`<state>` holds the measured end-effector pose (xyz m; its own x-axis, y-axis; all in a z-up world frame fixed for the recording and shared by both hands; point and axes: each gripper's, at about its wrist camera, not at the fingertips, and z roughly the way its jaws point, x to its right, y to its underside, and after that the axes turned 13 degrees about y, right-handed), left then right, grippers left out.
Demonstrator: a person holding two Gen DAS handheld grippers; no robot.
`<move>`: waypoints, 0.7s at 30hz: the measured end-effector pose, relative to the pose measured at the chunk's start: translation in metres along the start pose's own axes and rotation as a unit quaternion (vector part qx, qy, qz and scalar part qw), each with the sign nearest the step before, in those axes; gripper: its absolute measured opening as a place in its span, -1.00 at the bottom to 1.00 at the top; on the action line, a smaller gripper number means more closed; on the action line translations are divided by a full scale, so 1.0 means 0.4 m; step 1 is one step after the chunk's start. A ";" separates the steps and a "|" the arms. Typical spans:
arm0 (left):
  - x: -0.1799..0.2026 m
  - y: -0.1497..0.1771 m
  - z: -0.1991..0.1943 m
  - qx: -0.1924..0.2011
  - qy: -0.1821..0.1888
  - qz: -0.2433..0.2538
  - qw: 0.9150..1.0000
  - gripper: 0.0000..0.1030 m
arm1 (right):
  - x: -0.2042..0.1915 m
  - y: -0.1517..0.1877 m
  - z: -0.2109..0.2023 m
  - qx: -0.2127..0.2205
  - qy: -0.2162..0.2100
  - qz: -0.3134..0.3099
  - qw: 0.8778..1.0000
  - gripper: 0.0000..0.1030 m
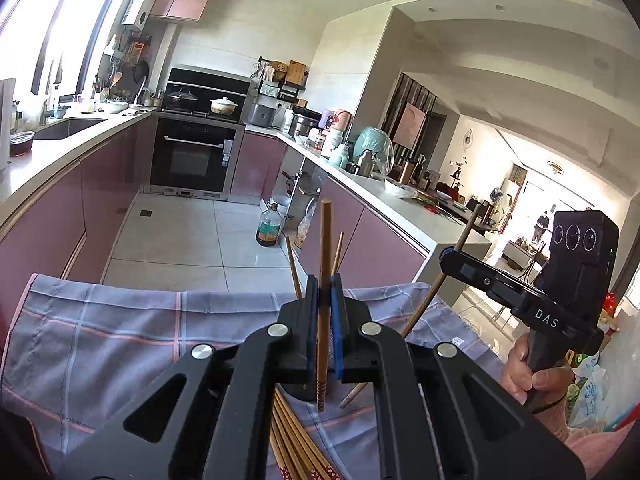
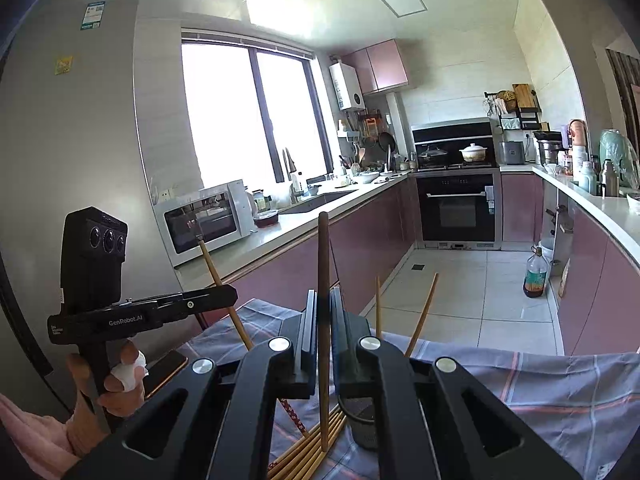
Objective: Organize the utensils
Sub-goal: 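Move both chopsticks over the mesh cup and lower them inside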
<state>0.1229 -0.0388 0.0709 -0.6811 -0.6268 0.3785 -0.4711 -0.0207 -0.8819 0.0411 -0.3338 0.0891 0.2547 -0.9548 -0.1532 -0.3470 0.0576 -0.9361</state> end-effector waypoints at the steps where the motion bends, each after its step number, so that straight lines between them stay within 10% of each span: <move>1: 0.001 -0.013 0.006 0.002 0.001 0.002 1.000 -0.87 | 0.005 -0.009 0.002 0.003 0.001 0.001 1.000 -0.91; 11: 0.028 -0.094 0.069 0.016 -0.011 0.019 1.000 -0.87 | 0.056 -0.067 0.033 0.028 0.035 0.008 0.999 -0.91; 21: -0.004 -0.066 0.200 -0.042 -0.028 0.015 0.999 -0.87 | 0.085 0.005 0.157 -0.039 0.055 0.013 0.998 -0.91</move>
<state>0.1812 -0.0996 0.0709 -0.6644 -0.6686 0.3340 -0.4981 0.0629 -0.8648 0.1055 -0.3479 0.0621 0.1452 -0.9799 -0.1365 -0.4215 0.0635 -0.9046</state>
